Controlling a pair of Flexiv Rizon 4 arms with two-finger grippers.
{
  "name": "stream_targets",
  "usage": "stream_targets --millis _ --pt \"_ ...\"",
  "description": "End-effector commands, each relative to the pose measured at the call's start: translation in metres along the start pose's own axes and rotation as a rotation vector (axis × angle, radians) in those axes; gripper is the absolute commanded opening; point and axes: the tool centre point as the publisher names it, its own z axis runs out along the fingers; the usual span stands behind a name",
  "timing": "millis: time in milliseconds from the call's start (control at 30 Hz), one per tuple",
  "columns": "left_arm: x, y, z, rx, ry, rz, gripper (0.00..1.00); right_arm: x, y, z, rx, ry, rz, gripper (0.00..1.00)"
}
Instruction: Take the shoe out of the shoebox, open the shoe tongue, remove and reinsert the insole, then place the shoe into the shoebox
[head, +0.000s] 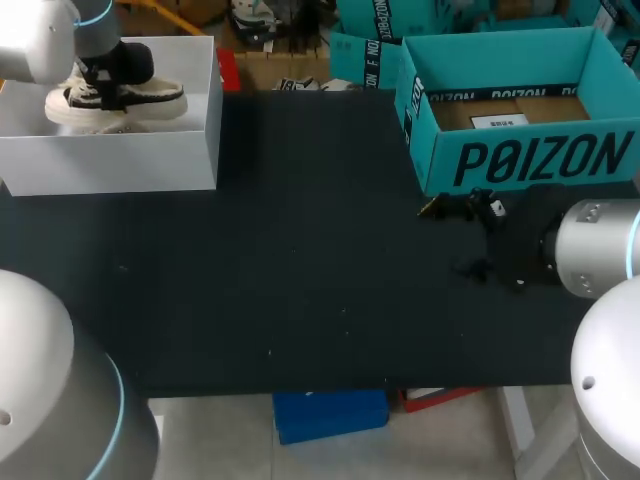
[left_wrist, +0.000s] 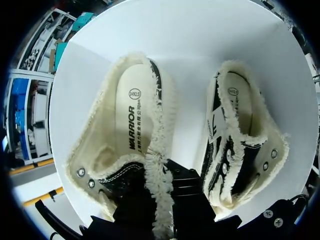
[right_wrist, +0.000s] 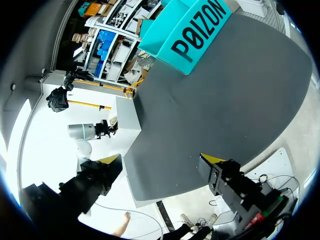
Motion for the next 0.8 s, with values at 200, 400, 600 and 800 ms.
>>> stream_targets --millis 200,400,600,800 --pt "-0.003 -0.009 0.019 0.01 0.001 -0.028 0.0 -0.006 -0.007 0.001 -0.155 0.012 0.015 1.0" --pt "-0.009 -0.005 0.03 0.012 0.003 -0.038 0.0 -0.006 -0.007 0.001 -0.155 0.012 0.015 1.0" --pt "-0.015 -0.004 0.034 0.013 0.005 -0.04 0.0 -0.006 -0.007 0.001 -0.155 0.012 0.015 1.0" --pt "-0.018 -0.005 0.034 0.019 0.004 -0.052 1.0 -0.006 -0.007 0.001 -0.155 0.012 0.015 1.0"
